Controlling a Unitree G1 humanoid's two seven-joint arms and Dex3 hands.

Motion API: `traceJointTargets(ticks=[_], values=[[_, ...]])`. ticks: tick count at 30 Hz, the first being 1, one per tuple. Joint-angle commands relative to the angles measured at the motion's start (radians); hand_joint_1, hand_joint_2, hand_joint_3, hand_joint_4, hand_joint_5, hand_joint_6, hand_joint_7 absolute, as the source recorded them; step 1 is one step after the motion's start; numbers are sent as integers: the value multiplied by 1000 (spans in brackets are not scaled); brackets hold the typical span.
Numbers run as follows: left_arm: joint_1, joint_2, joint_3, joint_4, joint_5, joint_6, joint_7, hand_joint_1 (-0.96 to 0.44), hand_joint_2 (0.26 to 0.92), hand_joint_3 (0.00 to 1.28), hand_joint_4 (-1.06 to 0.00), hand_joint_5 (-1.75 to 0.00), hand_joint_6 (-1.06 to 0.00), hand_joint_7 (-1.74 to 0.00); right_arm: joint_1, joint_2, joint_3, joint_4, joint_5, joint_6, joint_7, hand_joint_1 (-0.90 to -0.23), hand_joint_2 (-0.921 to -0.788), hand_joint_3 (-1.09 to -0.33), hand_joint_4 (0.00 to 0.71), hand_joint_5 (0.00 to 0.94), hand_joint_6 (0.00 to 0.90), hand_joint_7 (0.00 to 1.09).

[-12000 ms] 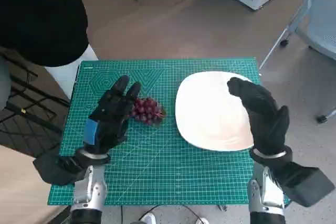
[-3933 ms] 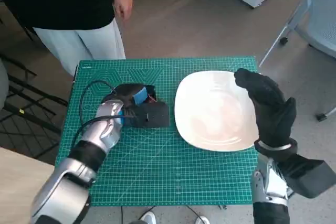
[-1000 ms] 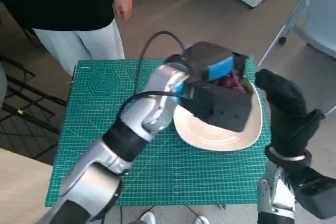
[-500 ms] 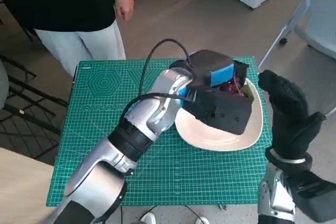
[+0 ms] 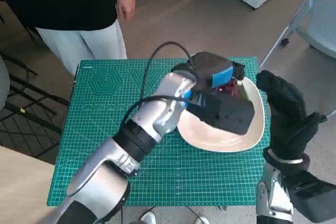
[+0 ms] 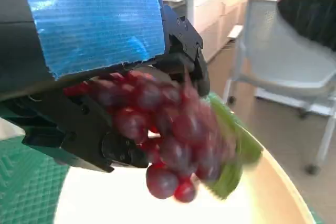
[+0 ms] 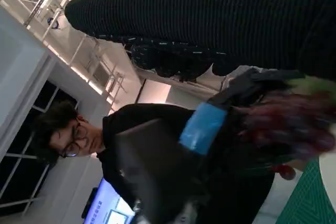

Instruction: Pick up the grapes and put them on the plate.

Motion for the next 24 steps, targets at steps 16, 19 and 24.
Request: traceJointTargets(ticks=[16, 19, 24], values=[[113, 54, 71, -85, -85, -103, 124, -502, 921, 59, -155, -2, -232, -9, -9, 9, 23, 44, 22, 15, 16, -653, -921, -729, 296, 8, 215, 96], [143, 67, 98, -122, -113, -114, 123, -498, 921, 68, -152, -1, -239, -11, -9, 9, 26, 47, 24, 14, 20, -653, -921, -726, 296, 8, 208, 94], [157, 71, 106, -143, -119, -114, 119, -497, 921, 78, -150, 0, -242, -11, -9, 8, 27, 49, 26, 13, 22, -653, -921, -723, 295, 6, 202, 93]])
